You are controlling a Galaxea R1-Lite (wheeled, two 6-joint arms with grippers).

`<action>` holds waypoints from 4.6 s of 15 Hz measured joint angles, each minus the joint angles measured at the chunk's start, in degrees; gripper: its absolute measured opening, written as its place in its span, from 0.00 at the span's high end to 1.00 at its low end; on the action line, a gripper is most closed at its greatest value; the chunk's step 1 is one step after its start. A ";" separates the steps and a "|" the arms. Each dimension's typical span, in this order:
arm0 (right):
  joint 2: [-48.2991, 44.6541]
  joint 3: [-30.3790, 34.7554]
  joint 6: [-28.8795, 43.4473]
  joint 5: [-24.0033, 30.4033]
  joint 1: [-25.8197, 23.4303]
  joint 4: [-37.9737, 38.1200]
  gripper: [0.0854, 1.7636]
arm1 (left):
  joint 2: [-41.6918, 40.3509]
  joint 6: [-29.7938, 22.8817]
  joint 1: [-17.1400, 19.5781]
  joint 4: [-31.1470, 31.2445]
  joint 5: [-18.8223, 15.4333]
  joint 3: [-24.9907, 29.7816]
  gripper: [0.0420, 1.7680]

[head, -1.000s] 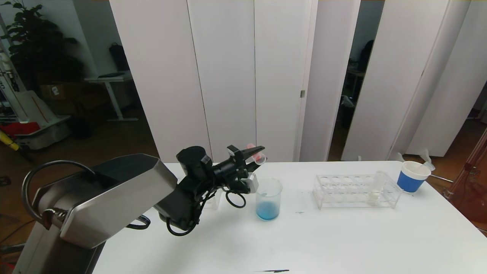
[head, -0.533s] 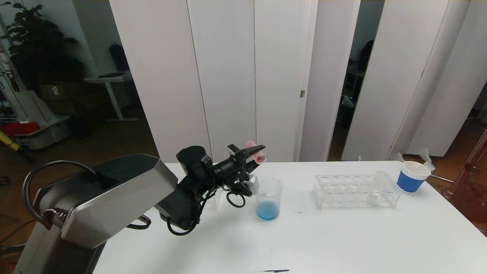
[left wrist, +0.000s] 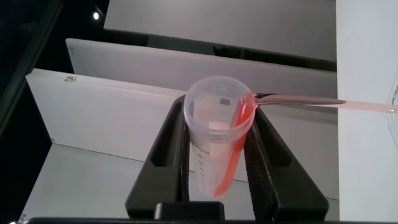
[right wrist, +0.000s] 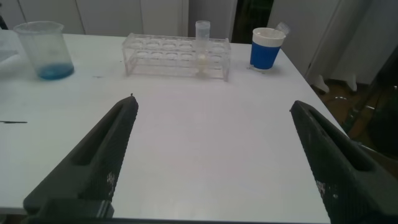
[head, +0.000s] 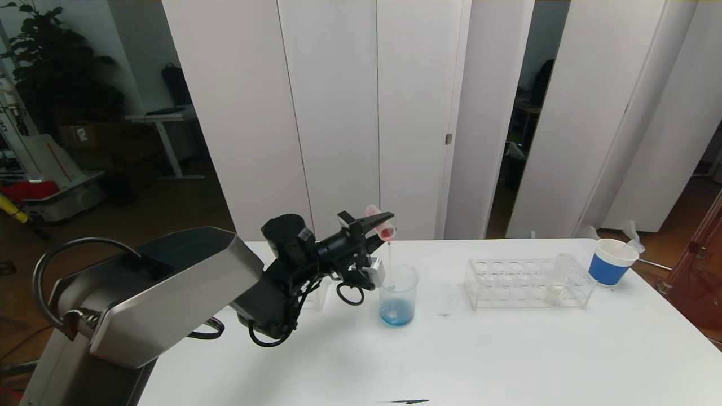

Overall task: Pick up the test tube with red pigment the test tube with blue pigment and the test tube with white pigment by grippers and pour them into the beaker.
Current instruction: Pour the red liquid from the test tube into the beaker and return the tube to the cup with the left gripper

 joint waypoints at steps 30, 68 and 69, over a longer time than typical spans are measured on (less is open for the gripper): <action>0.00 0.00 0.00 0.00 0.02 0.00 0.01 | -0.40 3.72 -0.44 -0.28 0.00 -4.22 0.68; 0.00 0.00 0.02 0.00 0.00 0.00 0.01 | -36.85 -91.92 -12.90 62.60 72.53 11.76 0.68; 0.00 0.00 0.00 0.00 0.00 0.00 0.01 | -37.40 -92.31 -12.62 62.73 74.69 12.81 0.68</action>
